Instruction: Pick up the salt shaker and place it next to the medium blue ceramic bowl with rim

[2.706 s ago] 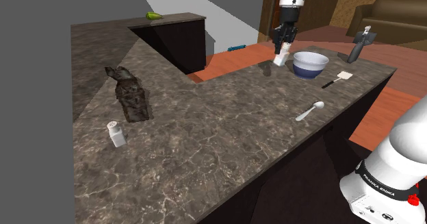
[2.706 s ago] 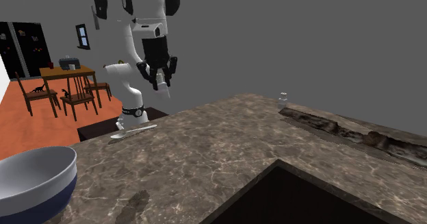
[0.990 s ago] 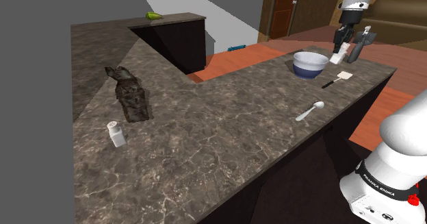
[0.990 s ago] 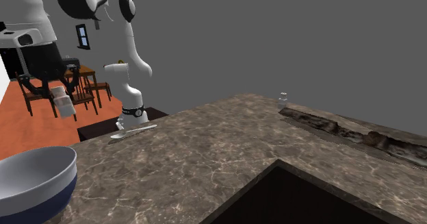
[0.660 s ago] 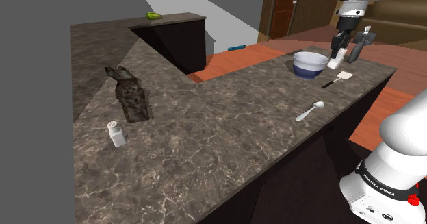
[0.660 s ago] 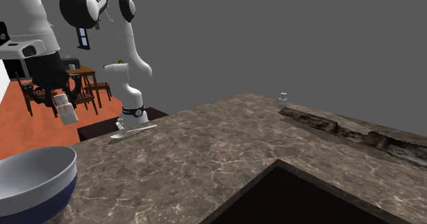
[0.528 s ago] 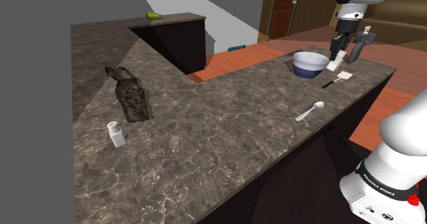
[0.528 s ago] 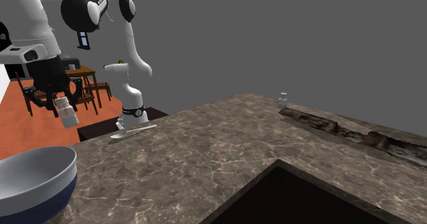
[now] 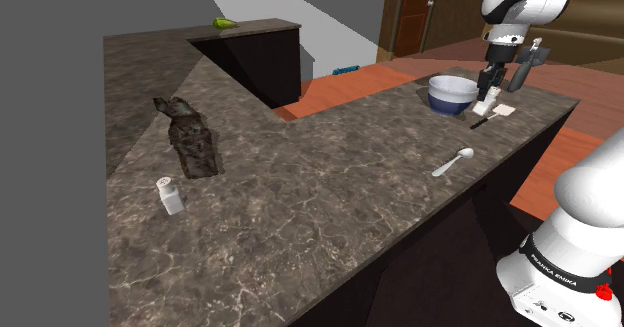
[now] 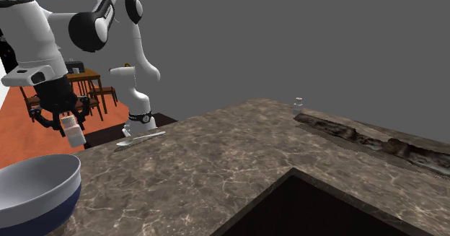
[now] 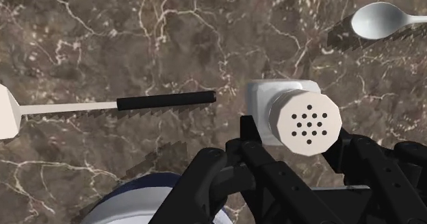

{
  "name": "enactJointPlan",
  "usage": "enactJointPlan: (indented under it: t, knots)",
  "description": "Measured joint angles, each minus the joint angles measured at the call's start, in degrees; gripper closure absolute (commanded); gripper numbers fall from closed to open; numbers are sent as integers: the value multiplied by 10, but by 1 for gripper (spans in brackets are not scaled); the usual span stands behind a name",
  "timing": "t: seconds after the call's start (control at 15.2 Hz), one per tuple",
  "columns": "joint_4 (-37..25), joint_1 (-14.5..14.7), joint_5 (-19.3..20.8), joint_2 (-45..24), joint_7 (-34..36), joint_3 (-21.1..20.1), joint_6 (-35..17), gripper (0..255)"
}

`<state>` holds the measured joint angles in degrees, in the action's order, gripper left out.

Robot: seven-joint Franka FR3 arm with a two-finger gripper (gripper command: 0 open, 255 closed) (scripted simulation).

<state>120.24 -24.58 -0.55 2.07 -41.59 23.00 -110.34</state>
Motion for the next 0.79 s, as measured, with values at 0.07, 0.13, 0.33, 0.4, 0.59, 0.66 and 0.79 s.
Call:
enactJointPlan:
  t: [0.07, 0.13, 0.33, 0.4, 0.59, 0.66, 0.79]
  knots:
    - [6, 0, -1, -2, -1, 0, -8, 255]
    - [10, 0, -2, -6, -1, 0, -16, 255]
    - [23, 0, -6, -15, -4, 0, -36, 255]
    - [27, -1, -8, -19, -7, 1, -44, 255]
    - [36, 0, -14, -33, -10, 1, -65, 255]
    - [43, -1, -15, -34, -12, 1, -74, 255]
    - [48, -1, -20, -44, -15, 1, -88, 255]
